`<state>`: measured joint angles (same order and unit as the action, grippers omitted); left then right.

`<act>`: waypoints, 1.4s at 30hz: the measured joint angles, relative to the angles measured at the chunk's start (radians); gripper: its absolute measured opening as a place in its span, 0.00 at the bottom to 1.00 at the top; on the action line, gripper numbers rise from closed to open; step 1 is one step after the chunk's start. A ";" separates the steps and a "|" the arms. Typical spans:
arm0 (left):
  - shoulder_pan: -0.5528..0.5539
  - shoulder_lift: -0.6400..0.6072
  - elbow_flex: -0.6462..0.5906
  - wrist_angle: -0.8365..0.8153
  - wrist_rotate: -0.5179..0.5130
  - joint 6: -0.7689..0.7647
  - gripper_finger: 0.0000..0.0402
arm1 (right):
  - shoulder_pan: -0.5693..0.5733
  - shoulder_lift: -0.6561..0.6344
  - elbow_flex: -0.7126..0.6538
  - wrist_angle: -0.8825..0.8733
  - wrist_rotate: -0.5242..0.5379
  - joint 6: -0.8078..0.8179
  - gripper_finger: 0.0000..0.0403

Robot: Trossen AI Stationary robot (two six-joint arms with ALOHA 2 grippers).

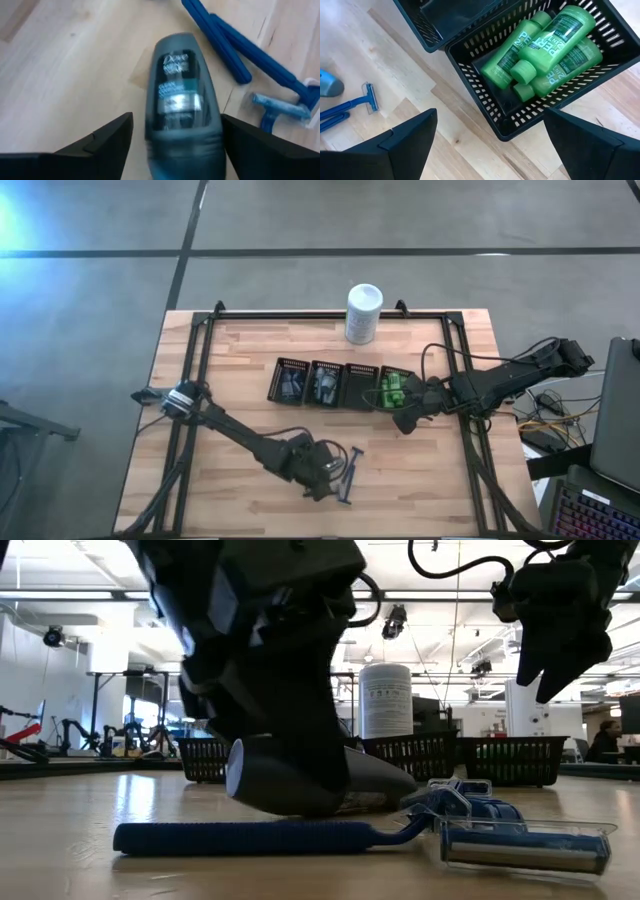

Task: Pick & Place Travel size toiletries
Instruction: Put the gray deodorant into the middle left black bin

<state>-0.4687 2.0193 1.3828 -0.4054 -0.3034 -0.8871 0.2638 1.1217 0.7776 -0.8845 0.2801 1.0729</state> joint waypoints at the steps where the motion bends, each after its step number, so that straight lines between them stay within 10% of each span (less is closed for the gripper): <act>1: 0.007 0.000 0.000 0.007 0.004 0.006 0.72 | 0.000 0.000 0.000 0.000 0.000 0.000 0.90; 16: 0.074 -0.021 0.000 -0.033 0.098 -0.052 0.54 | 0.000 0.000 0.000 -0.001 0.004 -0.011 0.90; 30: 0.184 -0.229 0.069 -0.352 -0.412 -0.584 0.54 | -0.004 0.000 0.000 -0.001 0.011 -0.039 0.90; 42: 0.481 -0.176 0.050 -0.310 -0.163 -0.318 0.54 | -0.003 0.000 0.000 -0.003 0.016 -0.018 0.86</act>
<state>0.0126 1.8434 1.4329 -0.7155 -0.4667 -1.2050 0.2609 1.1217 0.7776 -0.8873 0.2958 1.0552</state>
